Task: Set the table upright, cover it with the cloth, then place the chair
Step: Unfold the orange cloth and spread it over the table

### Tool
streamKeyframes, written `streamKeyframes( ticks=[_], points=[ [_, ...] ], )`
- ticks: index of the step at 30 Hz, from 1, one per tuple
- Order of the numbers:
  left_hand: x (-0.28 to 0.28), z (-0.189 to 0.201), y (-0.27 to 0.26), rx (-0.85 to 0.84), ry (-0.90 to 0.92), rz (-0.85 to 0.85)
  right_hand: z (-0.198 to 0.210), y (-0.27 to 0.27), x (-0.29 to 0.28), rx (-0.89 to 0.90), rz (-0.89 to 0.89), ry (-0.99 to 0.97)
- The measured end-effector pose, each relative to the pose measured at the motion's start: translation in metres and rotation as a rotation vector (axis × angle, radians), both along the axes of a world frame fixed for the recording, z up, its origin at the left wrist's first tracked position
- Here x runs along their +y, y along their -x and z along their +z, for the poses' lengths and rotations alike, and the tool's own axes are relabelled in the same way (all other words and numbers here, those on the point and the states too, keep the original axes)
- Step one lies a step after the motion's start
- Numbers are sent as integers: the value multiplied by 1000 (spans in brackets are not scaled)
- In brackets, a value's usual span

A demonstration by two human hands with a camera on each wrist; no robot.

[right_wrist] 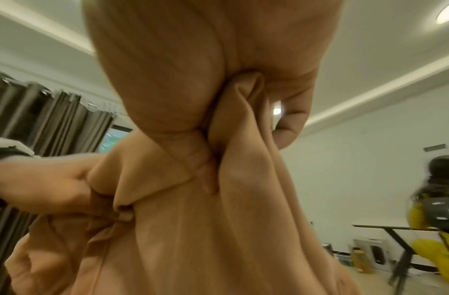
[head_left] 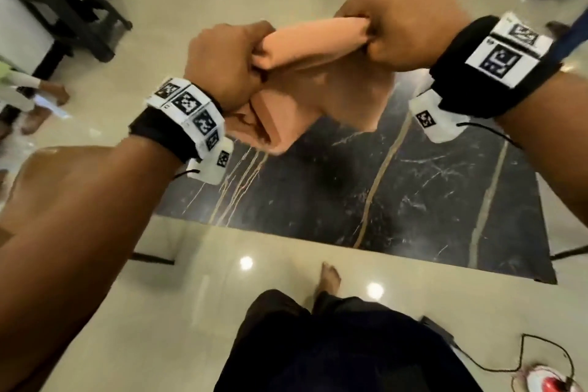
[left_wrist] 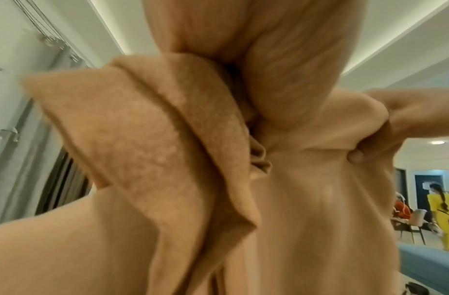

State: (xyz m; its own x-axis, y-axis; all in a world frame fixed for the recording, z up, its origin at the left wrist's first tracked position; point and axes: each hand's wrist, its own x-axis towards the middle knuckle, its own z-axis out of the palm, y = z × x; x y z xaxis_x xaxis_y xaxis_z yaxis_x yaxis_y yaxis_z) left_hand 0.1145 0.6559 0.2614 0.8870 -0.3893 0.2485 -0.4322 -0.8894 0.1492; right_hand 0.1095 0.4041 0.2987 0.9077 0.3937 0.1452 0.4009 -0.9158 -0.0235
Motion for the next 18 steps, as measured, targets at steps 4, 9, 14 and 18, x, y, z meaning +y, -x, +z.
streamKeyframes(
  ticks=[4,9,14,18],
  points=[
    [-56,-50,-42,47,24,-35,-61,-19,-49,-77,-182,-124],
    [-87,-190,-42,513,-131,-193,-198,22,-74,338,-395,-32],
    [-59,-261,-3,602,-107,-321,-282,85,-64,673,-559,-83],
    [-24,-271,-6,584,-61,-313,-273,72,-59,644,-599,-109]
  ],
)
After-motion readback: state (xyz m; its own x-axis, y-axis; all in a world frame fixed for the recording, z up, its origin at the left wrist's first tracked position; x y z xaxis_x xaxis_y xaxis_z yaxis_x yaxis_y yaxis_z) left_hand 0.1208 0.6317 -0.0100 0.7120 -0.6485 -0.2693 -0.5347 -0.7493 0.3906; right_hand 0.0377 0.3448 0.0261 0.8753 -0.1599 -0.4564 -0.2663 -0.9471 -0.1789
